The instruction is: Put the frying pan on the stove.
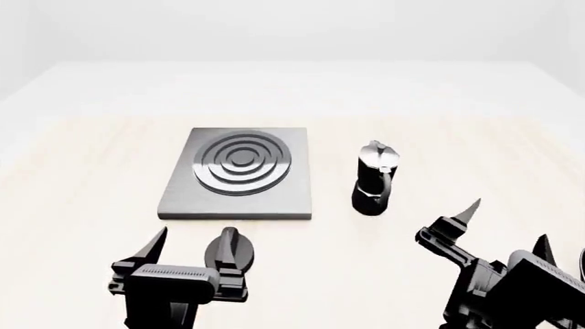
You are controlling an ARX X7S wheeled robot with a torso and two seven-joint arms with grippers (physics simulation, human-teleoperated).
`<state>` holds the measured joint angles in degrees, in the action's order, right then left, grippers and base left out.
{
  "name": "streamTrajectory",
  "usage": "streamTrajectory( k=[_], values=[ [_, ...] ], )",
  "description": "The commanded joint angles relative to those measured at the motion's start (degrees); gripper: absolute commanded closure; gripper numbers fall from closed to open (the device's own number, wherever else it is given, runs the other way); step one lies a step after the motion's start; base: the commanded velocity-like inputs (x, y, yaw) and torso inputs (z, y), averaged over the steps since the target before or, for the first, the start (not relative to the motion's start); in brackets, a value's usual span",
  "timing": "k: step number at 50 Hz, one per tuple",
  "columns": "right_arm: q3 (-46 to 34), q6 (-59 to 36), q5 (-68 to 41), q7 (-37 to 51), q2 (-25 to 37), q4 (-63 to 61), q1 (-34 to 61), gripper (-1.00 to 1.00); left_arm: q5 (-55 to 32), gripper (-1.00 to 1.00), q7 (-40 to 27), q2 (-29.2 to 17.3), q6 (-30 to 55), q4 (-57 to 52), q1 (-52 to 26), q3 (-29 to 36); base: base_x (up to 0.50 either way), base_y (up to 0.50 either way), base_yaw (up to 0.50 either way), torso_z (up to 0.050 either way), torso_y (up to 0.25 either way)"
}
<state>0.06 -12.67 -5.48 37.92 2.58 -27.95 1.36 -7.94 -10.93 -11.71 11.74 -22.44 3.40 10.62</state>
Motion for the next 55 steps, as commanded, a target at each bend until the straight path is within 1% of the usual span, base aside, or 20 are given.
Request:
streamTrajectory(
  k=[1,13,19,20,25,28,31,38,44,55],
  values=[
    [0.2,-1.3,0.1,6.7,-0.1,-0.8,0.8,-1.0,-0.7,-1.0,-0.7,-0.7,-0.4,0.0,0.1,0.5,0.0,0.0,0.0,0.0,0.0],
    [0.9,0.5,1.2,12.4,0.5,-1.6,-0.1,-1.0,-1.1,-1.0,-1.1,-1.0,-0.8,0.5,0.0,1.0,0.0,0.0,0.0,0.0,0.0],
    [0.0,3.8,2.6,15.0,0.3,-0.7,-0.9,-1.0,-1.2,-1.0,-1.4,-1.2,-0.8,0.5,0.0,1.2,0.0,0.0,0.0,0.0,0.0],
    [-0.5,1.5,4.5,16.6,0.2,-1.0,-0.7,-1.0,-1.1,-1.0,-1.4,-1.2,-0.9,0.6,0.0,1.4,0.0,0.0,0.0,0.0,0.0],
    [-2.1,5.5,3.8,16.6,0.6,0.8,-0.8,-1.0,-1.1,-1.0,-1.5,-1.3,-0.8,0.6,-0.2,1.6,0.0,0.0,0.0,0.0,0.0],
    [-2.8,5.8,6.5,19.2,0.3,1.4,-0.8,-1.0,-1.2,-1.0,-1.6,-1.4,-0.9,0.8,-0.2,1.8,0.0,0.0,0.0,0.0,0.0],
    [-2.7,7.4,5.8,20.9,-0.3,2.8,-0.6,-1.0,-1.2,-1.0,-1.6,-1.5,-1.0,0.7,-0.1,2.0,0.0,0.0,0.0,0.0,0.0],
    [-3.4,10.4,8.0,25.9,-0.5,2.9,-1.2,-1.0,-1.3,-1.0,-1.8,-1.9,-1.4,1.2,0.0,2.0,0.0,0.0,0.0,0.0,0.0],
    [-3.6,10.3,7.6,28.2,-0.1,3.8,-0.8,-1.0,-1.5,-1.0,-2.0,-1.9,-1.3,1.2,-0.1,2.2,0.0,0.0,0.0,0.0,0.0],
    [-3.3,13.9,8.2,34.0,-0.1,5.1,-1.8,-1.0,-1.5,-1.0,-2.4,-2.5,-0.7,0.4,0.1,2.5,0.0,0.0,0.0,0.0,0.0]
  ],
)
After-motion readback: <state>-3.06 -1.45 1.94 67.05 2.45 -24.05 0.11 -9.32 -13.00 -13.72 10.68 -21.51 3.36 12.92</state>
